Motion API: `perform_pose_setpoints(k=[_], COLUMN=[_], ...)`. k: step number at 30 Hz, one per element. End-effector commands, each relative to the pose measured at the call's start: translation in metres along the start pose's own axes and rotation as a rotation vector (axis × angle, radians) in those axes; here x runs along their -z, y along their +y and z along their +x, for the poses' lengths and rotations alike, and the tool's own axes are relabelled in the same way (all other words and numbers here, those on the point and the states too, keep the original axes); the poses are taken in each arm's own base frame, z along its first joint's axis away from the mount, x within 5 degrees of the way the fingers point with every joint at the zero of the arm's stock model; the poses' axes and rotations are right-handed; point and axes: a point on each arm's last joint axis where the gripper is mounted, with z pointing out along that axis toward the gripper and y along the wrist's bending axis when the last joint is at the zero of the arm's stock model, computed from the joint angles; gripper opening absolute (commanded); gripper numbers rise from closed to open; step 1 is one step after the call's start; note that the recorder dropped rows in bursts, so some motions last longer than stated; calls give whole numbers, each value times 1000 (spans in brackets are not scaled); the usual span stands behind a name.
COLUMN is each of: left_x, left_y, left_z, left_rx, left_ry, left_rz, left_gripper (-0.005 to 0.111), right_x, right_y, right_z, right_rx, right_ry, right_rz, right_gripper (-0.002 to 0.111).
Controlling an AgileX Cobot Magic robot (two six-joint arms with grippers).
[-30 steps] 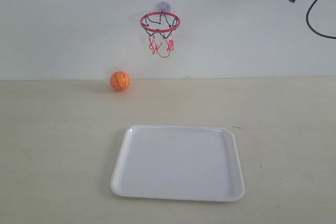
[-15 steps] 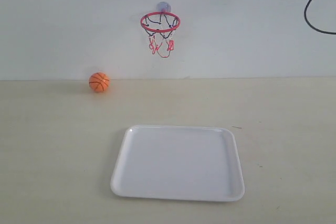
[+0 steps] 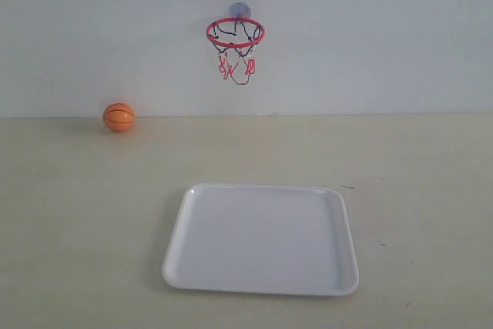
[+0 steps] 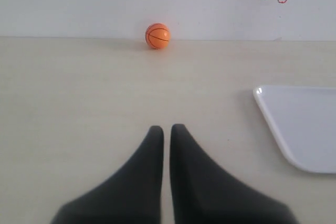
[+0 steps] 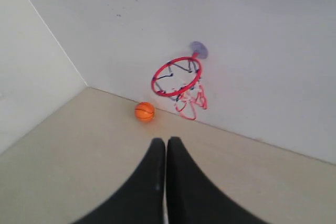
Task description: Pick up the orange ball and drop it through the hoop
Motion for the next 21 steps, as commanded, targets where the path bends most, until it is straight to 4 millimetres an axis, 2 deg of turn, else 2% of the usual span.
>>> perform_pose_setpoints(k=[1,4,9,15,21], left_x=[0,0,0,0,0], left_y=[0,0,0,0,0], left_z=[1,1,1,1,1], left_rx=[8,8,8,8,8], left_ry=[-2,-2,-2,-2,-2], left_rz=[2,2,2,2,2], left_gripper=[4,4,4,4,4], right_x=[21,27,38,45,46], right_y=[62,93,125,141,143], right_z=[37,67,91,92,92], right_rx=[-43,-94,-94,-50,-46], right_ry=[-131,-116,-109,-122,-124], right_rz=[-47,-67,-76,-79,-79], right_gripper=[0,0,0,0,0])
